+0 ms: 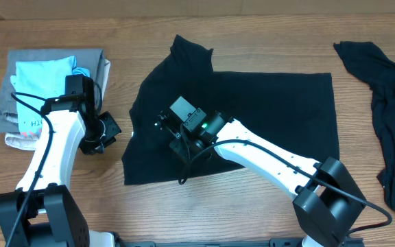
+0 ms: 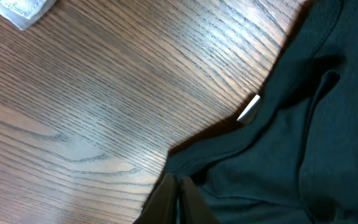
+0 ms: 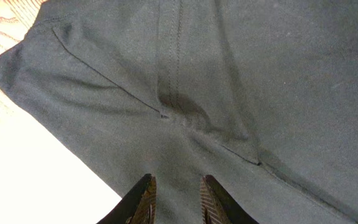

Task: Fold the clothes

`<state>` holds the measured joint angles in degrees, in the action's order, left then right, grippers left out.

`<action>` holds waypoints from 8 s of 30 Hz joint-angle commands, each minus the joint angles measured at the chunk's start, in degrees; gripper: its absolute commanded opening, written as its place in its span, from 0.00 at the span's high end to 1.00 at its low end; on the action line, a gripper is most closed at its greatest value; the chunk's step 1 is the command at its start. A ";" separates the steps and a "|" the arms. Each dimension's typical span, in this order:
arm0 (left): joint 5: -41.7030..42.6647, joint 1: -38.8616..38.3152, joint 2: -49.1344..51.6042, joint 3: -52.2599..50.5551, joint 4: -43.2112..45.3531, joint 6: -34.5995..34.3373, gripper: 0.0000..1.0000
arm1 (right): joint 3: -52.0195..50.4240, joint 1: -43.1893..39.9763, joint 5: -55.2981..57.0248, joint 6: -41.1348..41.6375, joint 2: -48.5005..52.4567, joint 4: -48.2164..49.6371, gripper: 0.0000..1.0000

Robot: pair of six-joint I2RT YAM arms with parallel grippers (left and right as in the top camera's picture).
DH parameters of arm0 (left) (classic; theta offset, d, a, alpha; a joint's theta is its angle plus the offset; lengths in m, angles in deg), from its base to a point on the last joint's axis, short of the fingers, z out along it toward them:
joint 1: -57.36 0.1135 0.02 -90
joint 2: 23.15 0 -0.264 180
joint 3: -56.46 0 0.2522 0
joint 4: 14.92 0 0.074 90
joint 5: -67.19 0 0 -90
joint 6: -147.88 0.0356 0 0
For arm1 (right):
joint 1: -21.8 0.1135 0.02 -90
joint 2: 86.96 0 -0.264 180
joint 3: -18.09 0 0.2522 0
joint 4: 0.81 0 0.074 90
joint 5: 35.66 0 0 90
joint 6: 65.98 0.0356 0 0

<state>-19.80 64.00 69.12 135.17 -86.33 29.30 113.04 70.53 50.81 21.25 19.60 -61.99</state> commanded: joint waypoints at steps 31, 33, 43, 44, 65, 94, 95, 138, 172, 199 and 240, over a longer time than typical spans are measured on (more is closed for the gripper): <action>1.11 0.09 -0.04 1.11 -0.76 0.31 0.94 | -0.24 3.02 4.57 -2.23 9.31 10.12 0.43; 1.11 0.09 -0.04 1.09 -0.79 0.31 0.94 | -0.24 3.02 4.59 -2.23 9.38 10.40 0.47; 1.11 0.09 -0.04 1.11 -1.03 0.87 0.94 | -0.24 3.02 4.98 -2.21 11.43 11.72 0.60; 1.09 0.09 -0.04 1.09 -1.03 1.09 0.94 | -0.24 3.02 4.98 -2.19 11.91 12.09 0.60; 1.14 0.09 -0.04 1.11 -1.88 1.36 0.93 | 3.32 -0.31 12.92 1.51 11.47 13.97 0.96; 4.09 -14.36 1.95 31.52 -3.56 14.75 0.51 | 30.25 -26.64 9.18 19.17 1.44 -16.72 0.40; 4.11 -15.47 3.06 34.56 -3.34 14.71 0.45 | 33.35 -28.89 9.14 19.37 1.44 -21.03 0.39; 3.93 -19.80 56.37 57.68 39.82 20.87 0.45 | 39.89 -61.29 5.09 11.67 24.57 -16.85 0.39; 1.11 -19.93 58.58 58.27 36.09 20.87 0.96 | 30.12 -61.29 5.18 9.68 25.49 -6.69 0.26; 1.07 -19.78 58.55 60.59 31.78 20.90 0.96 | 17.40 -61.29 6.40 6.78 25.57 9.46 0.47; -5.77 -15.63 32.11 60.37 -15.26 14.19 0.96 | 21.31 -61.29 -6.27 4.28 13.64 -4.48 0.96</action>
<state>-22.65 48.31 101.47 195.54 -99.01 47.33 132.62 9.20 47.35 27.68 36.58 -65.46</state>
